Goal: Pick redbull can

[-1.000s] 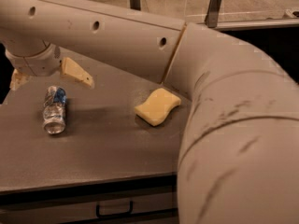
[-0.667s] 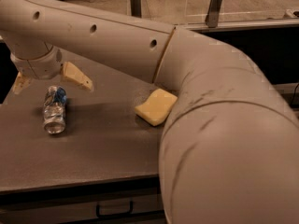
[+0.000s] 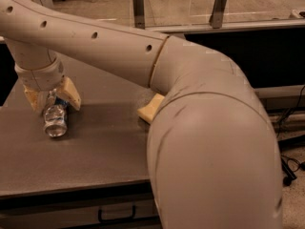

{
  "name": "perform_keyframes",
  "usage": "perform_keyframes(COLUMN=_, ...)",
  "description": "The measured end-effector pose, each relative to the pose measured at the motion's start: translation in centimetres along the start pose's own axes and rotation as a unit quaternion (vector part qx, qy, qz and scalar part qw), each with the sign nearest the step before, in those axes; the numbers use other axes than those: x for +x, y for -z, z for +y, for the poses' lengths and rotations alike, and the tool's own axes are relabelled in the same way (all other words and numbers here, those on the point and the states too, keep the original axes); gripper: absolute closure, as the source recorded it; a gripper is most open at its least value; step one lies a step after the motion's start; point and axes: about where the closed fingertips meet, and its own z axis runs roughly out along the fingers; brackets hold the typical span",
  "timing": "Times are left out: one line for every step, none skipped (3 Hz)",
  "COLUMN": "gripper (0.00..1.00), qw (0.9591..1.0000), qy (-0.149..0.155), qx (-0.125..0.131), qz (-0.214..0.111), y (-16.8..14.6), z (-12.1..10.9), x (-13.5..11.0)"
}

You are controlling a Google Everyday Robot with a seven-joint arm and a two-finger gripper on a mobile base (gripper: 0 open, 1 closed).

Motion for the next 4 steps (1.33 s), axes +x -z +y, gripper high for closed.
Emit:
perform_keyframes(gripper=0.62, qw=0.9999, qy=-0.002, qx=0.008, qz=-0.006, y=0.6, z=-0.1, x=0.0)
perform_keyframes(gripper=0.87, qw=0.9963, qy=-0.006, qx=0.086, qz=0.006, y=5.9, z=-0.2, x=-0.2)
perform_keyframes(gripper=1.0, qw=0.985, qy=-0.015, qx=0.17, qz=0.027, y=12.4, z=1.7, x=0.0)
perform_keyframes(gripper=1.0, qw=0.9838, qy=-0.02, qx=0.176, qz=0.025, y=12.6, z=2.1, x=0.1)
